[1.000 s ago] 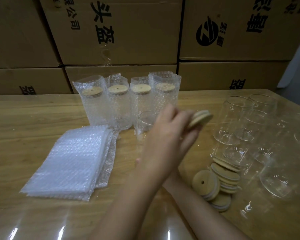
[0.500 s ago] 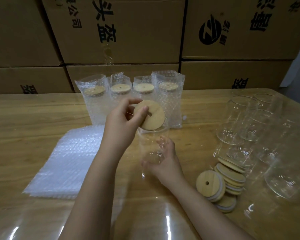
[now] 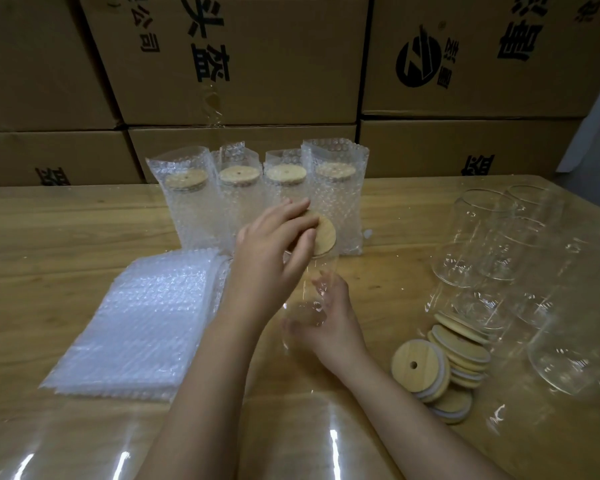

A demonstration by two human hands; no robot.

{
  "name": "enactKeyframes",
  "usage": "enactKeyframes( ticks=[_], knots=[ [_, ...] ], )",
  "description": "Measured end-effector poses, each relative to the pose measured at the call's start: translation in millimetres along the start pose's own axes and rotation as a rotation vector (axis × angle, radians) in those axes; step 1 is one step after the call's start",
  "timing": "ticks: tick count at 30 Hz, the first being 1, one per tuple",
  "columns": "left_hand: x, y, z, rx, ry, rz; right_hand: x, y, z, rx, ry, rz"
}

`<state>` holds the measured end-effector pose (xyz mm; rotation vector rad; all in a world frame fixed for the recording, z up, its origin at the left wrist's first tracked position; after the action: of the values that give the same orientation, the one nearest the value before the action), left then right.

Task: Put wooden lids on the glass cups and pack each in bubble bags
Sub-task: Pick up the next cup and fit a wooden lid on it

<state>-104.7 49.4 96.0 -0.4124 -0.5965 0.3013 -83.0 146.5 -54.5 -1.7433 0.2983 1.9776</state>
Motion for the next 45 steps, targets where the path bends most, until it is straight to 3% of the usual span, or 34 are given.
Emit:
enactKeyframes(
  ticks=[11, 19, 23, 29, 34, 40, 45],
  knots=[
    [-7, 1, -10, 0.19, 0.014, -0.095, 2, 4, 0, -0.013, 0.019, 0.004],
    [-17, 5, -9, 0.153, -0.064, -0.15, 3, 3, 0, -0.015, 0.022, -0.018],
    [-28, 14, -12, 0.109, -0.217, -0.351, 2, 2, 1, -0.018, 0.03, -0.024],
    [-45, 26, -21, 0.124, -0.427, -0.431, 1, 4, 1, -0.009, 0.031, -0.02],
    [-49, 29, -24, 0.126, -0.466, -0.566, 6, 4, 2, -0.013, 0.042, -0.018],
    [-56, 33, -19, -0.041, -0.484, -0.669, 4, 1, 2, -0.006, 0.024, -0.032],
    [-63, 37, -22, -0.002, -0.5, -0.681, 5, 2, 2, -0.013, 0.024, -0.026]
  ],
)
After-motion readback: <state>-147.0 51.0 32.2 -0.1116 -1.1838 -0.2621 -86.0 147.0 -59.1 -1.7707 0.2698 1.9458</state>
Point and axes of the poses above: each hand's wrist, its own z-axis towards the middle knuckle, its own y-axis out of the palm, x = y × z, the point moved 9 cm from there along z, towards the middle knuckle, and after that the axes turned 7 degrees about x, right-handed, at the moved point
